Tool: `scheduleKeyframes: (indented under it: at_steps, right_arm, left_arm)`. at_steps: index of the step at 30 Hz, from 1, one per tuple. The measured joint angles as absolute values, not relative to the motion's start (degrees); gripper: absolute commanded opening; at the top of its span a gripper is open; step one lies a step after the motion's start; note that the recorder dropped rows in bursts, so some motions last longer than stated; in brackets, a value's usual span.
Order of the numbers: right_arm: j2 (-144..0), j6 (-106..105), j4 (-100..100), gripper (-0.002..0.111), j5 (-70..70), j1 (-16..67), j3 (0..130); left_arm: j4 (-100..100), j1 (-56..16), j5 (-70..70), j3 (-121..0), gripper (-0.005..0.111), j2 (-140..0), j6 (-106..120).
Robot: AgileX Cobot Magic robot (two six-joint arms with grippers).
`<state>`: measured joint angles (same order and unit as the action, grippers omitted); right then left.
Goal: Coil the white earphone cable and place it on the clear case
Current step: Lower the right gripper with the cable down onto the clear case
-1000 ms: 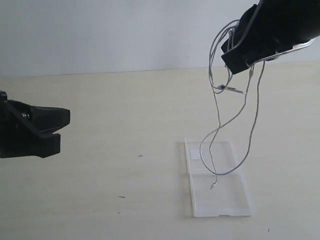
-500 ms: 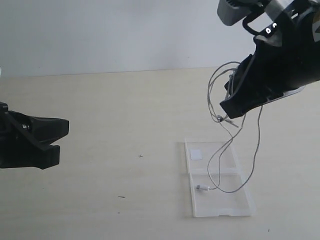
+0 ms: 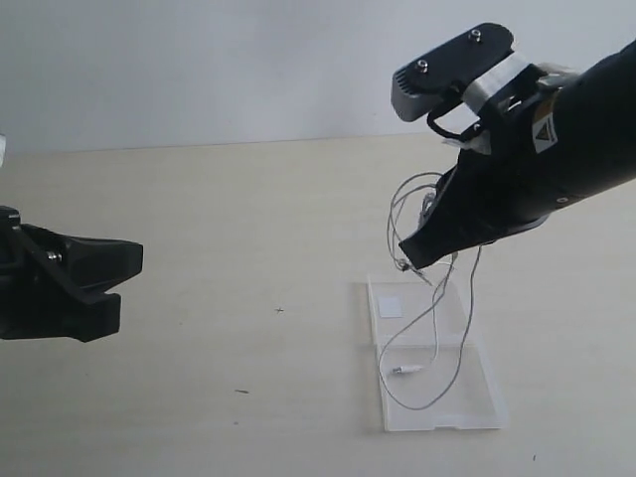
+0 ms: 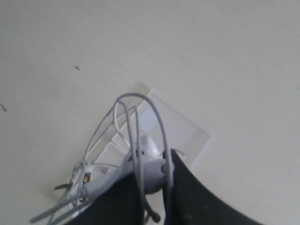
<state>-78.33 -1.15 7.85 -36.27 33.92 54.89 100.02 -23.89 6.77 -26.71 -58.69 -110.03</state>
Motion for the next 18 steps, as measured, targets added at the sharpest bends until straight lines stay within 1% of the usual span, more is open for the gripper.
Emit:
scheduleKeyframes:
  at_steps: [7,18]
  right_arm:
    - [-81.0,1.3,10.5,0.000,-35.4,31.5,54.5]
    - [-87.4,1.3,7.4,0.000,-35.0,31.5,54.5]
  left_arm:
    - [100.0,-23.9,7.0,-26.7,0.000,-58.2,-110.1]
    - [100.0,-23.9,7.1,-26.7,0.000,-58.1,-110.1]
